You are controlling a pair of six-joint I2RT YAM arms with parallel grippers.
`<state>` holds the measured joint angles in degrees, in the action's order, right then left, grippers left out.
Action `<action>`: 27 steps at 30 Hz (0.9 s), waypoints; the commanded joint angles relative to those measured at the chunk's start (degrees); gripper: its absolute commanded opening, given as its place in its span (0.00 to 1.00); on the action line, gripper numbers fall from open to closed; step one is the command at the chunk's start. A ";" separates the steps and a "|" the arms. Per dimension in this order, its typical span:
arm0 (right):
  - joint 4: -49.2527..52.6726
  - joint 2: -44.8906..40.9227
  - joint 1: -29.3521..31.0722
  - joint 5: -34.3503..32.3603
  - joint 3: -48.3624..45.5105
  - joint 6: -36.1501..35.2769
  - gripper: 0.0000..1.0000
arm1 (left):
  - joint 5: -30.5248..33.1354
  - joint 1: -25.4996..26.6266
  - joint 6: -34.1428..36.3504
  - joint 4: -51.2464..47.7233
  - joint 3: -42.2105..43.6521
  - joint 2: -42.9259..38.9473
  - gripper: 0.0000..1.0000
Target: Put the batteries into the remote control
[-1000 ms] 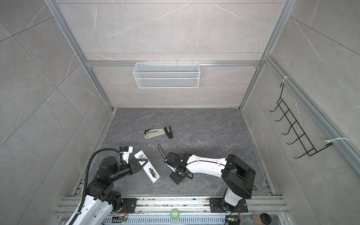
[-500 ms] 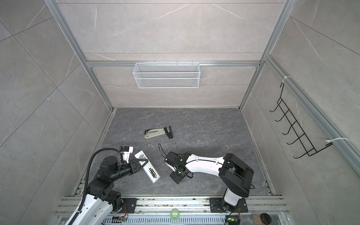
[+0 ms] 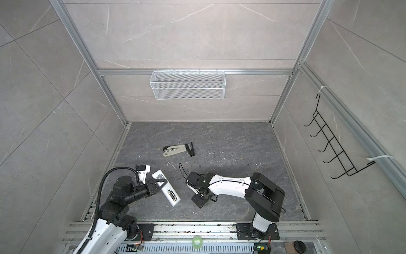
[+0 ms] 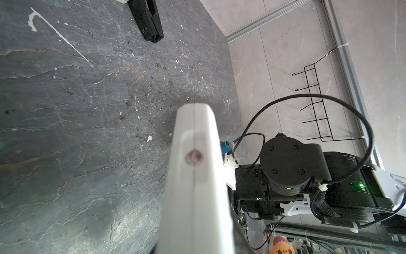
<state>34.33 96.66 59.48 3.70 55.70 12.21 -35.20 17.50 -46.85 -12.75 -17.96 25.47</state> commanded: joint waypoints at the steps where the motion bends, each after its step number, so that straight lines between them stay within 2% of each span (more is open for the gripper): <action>1: -0.31 2.10 -0.59 0.34 -0.59 1.31 0.64 | -2.15 0.18 1.06 3.37 -2.25 -0.42 0.00; 10: 0.03 1.98 -2.17 -0.08 -0.77 1.94 0.60 | -2.38 0.08 0.76 3.77 -2.17 -0.82 0.00; 20: 0.35 1.97 -3.05 -0.46 -0.46 1.77 0.40 | -2.32 0.04 0.50 3.85 -2.00 -1.39 0.00; 27: 0.39 -0.04 -3.03 0.72 -0.78 0.63 0.40 | -2.24 0.01 0.34 3.78 -1.82 -1.66 0.00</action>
<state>33.52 97.30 56.60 3.88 55.70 13.65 -36.07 17.50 -46.87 -12.23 -17.96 24.34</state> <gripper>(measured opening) 0.394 0.204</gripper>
